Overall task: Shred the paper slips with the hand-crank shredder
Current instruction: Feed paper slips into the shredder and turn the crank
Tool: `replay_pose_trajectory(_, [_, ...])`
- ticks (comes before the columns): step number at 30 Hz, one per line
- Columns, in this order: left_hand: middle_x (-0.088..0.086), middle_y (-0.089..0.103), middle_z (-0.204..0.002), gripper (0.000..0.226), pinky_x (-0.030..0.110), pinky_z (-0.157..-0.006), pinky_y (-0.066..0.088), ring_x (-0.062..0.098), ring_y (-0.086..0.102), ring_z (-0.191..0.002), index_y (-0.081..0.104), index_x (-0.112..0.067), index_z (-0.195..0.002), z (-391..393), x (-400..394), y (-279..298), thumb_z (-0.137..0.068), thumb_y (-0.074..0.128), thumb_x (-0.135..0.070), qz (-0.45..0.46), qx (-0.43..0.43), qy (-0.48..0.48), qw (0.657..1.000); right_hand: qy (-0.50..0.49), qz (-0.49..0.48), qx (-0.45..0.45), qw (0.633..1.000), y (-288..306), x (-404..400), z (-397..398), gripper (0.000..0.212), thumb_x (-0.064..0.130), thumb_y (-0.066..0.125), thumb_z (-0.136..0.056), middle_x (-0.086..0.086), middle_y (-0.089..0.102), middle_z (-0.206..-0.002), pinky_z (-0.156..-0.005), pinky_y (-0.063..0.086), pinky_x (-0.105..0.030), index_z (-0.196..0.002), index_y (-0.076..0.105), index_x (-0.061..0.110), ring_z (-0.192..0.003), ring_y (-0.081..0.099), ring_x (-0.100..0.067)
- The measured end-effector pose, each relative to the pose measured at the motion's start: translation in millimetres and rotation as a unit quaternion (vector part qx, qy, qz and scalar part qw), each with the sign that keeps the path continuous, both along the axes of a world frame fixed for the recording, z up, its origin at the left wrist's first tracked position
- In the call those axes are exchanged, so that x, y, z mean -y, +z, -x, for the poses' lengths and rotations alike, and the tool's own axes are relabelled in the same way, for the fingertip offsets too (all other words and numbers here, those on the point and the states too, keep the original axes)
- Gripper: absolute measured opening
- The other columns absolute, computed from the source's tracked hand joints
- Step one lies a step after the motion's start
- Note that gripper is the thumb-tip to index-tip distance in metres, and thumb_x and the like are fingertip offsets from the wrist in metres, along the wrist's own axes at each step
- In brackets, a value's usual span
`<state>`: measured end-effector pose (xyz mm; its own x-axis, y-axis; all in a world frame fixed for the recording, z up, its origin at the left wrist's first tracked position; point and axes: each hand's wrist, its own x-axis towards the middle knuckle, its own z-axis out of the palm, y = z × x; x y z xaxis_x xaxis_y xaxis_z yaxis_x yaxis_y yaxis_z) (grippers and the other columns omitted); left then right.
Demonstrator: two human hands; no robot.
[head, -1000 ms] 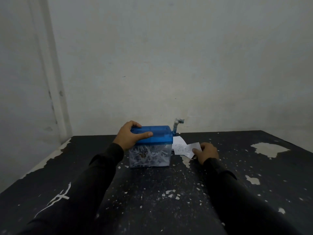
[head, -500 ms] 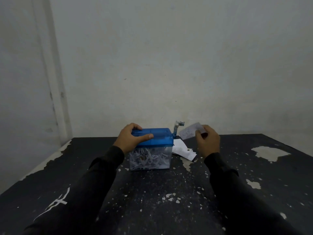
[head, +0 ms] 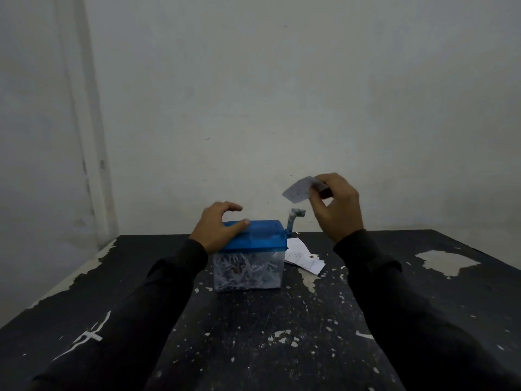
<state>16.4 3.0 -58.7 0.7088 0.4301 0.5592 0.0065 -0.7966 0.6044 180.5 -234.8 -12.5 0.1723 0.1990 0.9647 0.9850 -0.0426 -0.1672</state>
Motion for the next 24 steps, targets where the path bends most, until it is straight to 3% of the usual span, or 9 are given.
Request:
replay_pose_trajectory(2, [-0.004,0.059,-0.127,0.047,0.028,-0.098,0.044,0.01,0.051,-0.113,0.061,-0.024,-0.132,-1.4,9.7,8.0,-0.091,0.075,-0.04,0.003,0.046,-0.017,0.999,0.053,0.041,-0.003,0.998,12.2,-11.8,7.1,0.009,0.005,0.065,-0.092,-0.006,0.068,-0.095,-0.07,0.056,-0.034,-0.1,0.068,0.006,-0.082,0.063,-0.019])
replay_pose_trajectory(5, [-0.01,0.06,-0.125,0.054,0.016,-0.084,0.044,0.008,0.056,-0.109,0.056,-0.027,-0.141,-4.6,12.4,15.6,-0.092,0.074,-0.04,0.016,0.06,-0.038,0.997,0.1,0.131,-0.014,0.986,25.1,-32.2,16.2,0.01,0.008,0.064,-0.093,-0.005,0.069,-0.095,-0.072,0.056,-0.038,-0.102,0.068,0.007,-0.081,0.064,-0.021])
replay_pose_trajectory(11, [-0.002,0.075,-0.103,0.019,0.036,-0.079,0.061,0.015,0.071,-0.091,0.074,-0.016,-0.107,-6.4,6.6,16.5,-0.098,0.068,-0.031,0.045,0.048,-0.029,0.997,0.128,0.211,-0.059,0.967,27.8,-72.4,26.4,0.014,0.013,0.071,-0.091,-0.004,0.068,-0.094,-0.071,0.055,-0.032,-0.103,0.065,0.009,-0.081,0.063,-0.02])
replay_pose_trajectory(16, [0.0,0.076,-0.096,0.011,0.022,-0.069,0.055,0.011,0.072,-0.084,0.075,-0.014,-0.098,-2.8,-3.6,2.1,-0.097,0.07,-0.023,0.113,0.064,-0.016,0.991,0.126,0.207,-0.163,0.956,18.3,-77.0,18.8,0.029,0.034,0.077,-0.088,0.006,0.07,-0.094,-0.069,0.054,-0.019,-0.108,0.064,0.017,-0.079,0.064,-0.009])
replay_pose_trajectory(19, [0.004,0.076,-0.092,0.013,0.017,-0.066,0.054,0.002,0.071,-0.074,0.077,-0.006,-0.096,-2.1,-3.4,-1.8,-0.096,0.07,-0.016,0.135,0.088,-0.016,0.987,0.082,0.16,-0.199,0.963,3.9,-64.2,7.7,0.023,0.037,0.074,-0.09,0.008,0.068,-0.092,-0.068,0.051,-0.016,-0.101,0.067,0.019,-0.079,0.064,-0.008])
replay_pose_trajectory(24, [0.01,0.076,-0.086,0.017,0.023,-0.065,0.056,0.014,0.069,-0.073,0.076,-0.002,-0.088,-3.1,-6.3,-5.9,-0.096,0.071,-0.017,0.12,0.092,-0.003,0.989,0.113,0.139,-0.256,0.95,-27.2,-41.7,-8.7,0.016,0.032,0.071,-0.093,0.004,0.07,-0.091,-0.074,0.051,-0.019,-0.096,0.07,0.016,-0.082,0.065,-0.006])
